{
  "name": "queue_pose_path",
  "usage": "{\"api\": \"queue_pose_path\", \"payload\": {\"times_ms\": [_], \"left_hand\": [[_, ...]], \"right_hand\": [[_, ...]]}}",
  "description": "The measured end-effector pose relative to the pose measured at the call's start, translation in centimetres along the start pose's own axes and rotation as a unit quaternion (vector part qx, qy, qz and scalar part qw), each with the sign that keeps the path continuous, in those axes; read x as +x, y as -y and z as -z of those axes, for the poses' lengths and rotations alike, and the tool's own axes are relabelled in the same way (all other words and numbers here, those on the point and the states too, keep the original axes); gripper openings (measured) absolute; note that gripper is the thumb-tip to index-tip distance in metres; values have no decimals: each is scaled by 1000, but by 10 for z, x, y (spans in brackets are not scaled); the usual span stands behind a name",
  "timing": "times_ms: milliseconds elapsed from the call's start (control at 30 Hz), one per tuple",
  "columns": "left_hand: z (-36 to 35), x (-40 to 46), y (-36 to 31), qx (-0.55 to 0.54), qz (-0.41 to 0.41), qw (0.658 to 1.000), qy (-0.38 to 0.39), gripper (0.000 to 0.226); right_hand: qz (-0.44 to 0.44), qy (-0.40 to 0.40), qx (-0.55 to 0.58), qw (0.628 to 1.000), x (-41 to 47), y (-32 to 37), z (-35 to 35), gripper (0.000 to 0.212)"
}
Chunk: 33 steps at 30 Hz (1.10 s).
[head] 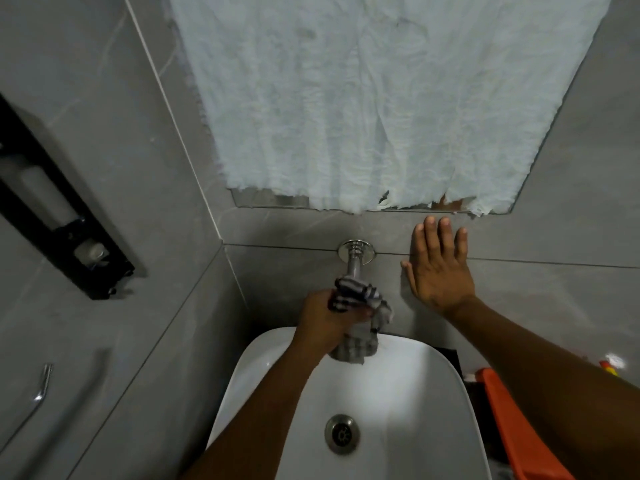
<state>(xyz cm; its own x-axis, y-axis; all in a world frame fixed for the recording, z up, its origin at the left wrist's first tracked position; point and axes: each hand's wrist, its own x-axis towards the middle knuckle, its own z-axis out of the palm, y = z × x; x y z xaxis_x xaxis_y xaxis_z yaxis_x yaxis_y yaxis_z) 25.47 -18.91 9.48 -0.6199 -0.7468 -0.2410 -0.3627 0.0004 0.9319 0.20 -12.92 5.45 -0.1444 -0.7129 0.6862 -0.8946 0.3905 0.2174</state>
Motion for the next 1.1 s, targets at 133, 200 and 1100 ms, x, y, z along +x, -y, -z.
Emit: {"api": "queue_pose_path", "payload": {"times_ms": [133,200,1100], "left_hand": [[5,-19,27,-63,25,998,4,20],[3,-24,34,-89,33,995,6,19],[-123,-18,44,-164,150,962,156,39]], "right_hand": [[-16,28,3,999,0,3,4,83],[-25,45,12,999,0,5,8,82],[-605,184,647,426,-211,-10,131,24]]}}
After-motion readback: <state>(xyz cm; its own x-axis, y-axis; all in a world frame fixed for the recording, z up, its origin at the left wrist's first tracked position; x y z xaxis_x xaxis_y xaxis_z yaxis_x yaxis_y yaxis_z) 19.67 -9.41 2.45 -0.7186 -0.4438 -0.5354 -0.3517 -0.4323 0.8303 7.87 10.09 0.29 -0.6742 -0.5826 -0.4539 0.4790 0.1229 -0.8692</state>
